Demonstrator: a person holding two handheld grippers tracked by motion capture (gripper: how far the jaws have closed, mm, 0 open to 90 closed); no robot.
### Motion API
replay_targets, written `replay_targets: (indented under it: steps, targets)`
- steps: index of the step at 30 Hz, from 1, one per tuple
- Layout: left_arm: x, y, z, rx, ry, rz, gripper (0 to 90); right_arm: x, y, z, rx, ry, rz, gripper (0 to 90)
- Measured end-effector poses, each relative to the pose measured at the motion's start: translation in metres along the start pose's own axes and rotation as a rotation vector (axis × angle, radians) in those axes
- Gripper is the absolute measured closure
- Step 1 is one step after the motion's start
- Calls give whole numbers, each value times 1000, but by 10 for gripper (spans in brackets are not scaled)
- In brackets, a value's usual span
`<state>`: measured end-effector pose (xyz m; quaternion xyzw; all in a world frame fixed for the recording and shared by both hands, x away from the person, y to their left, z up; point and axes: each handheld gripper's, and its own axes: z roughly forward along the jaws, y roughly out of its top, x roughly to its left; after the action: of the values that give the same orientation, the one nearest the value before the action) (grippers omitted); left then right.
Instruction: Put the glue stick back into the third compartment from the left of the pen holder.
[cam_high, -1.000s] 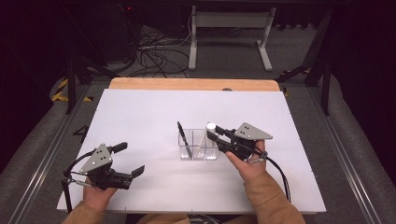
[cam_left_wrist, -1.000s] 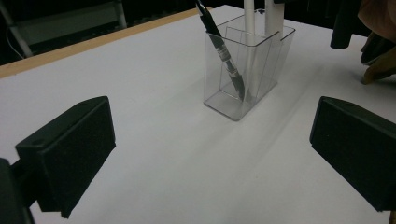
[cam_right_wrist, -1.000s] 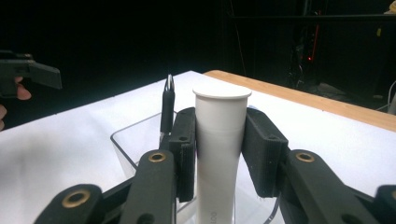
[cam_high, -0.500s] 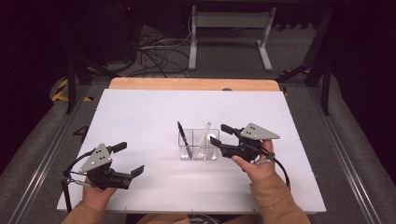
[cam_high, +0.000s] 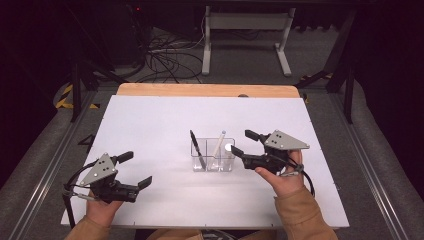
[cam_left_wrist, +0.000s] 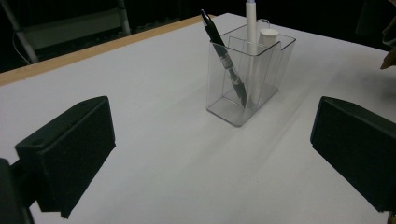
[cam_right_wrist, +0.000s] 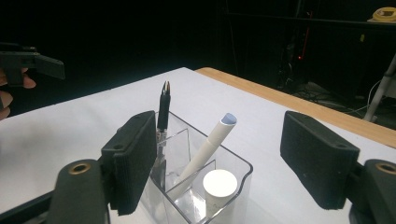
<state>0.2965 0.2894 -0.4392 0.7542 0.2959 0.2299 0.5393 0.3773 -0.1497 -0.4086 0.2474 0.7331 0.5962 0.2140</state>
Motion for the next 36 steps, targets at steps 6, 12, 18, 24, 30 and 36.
replay_targets:
  steps: [6,12,18,24,30,36]
  targets:
    - [0,0,-1,1,0,1,6,0,2,-3,3,0,-14,265]
    - [0,0,-2,-8,10,-6,4,-1,5,-8,29,-4,-46,260]
    - [0,0,-2,-11,17,-12,4,-3,6,-21,14,-11,-39,261]
    - [1,0,-3,-15,23,-5,4,-10,-6,-35,54,-9,-27,255]
    - [0,0,-3,-15,29,2,4,-19,-18,-49,76,-29,-12,231]
    - [0,-1,-3,-21,30,-5,4,-26,-30,-61,84,-45,14,230]
